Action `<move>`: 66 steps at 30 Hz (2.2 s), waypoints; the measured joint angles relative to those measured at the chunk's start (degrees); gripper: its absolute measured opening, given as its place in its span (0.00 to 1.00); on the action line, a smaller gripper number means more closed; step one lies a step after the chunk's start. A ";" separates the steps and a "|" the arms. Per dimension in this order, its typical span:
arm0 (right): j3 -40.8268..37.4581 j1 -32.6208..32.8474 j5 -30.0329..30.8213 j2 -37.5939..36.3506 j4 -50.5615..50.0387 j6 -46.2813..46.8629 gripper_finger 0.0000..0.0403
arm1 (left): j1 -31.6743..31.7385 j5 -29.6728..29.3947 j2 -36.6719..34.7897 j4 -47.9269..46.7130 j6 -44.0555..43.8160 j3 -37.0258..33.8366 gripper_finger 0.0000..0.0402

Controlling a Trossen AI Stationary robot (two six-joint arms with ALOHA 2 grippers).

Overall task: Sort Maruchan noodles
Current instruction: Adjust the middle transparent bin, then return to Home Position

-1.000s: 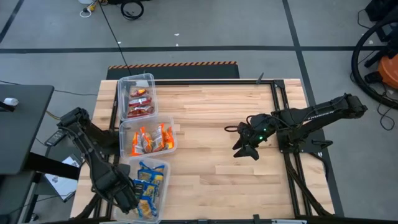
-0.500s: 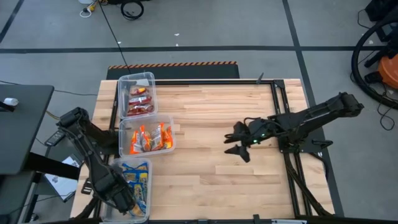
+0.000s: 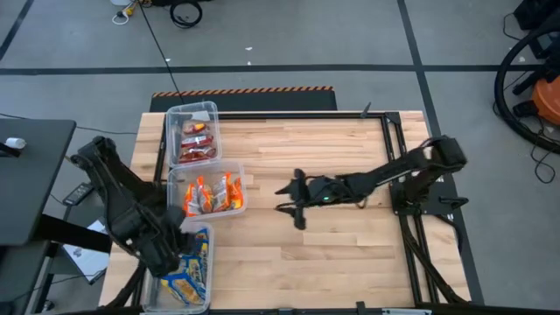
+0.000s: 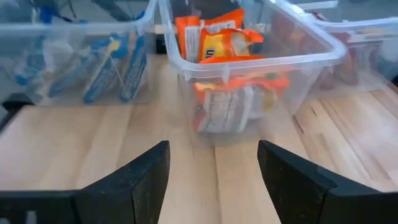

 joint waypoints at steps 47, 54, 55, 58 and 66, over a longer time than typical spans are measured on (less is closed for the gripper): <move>1.72 2.54 -5.72 -20.97 -10.20 9.70 0.03 | 41.40 -0.85 -10.37 66.79 99.05 -19.65 0.03; -7.69 1.81 -5.22 -36.00 -14.75 2.60 0.14 | 50.04 6.33 -22.66 81.57 104.41 -35.28 0.02; -9.01 1.83 -5.25 -37.61 -14.84 2.74 0.14 | 50.68 6.40 -23.84 81.21 104.40 -36.07 0.03; -11.41 1.86 -5.16 -40.55 -13.25 2.57 0.16 | 51.84 5.62 -26.88 75.57 104.87 -37.67 0.05; -24.85 -2.72 -5.84 -43.69 1.08 -10.52 0.15 | 51.35 -5.59 -27.02 82.60 114.28 -42.48 0.07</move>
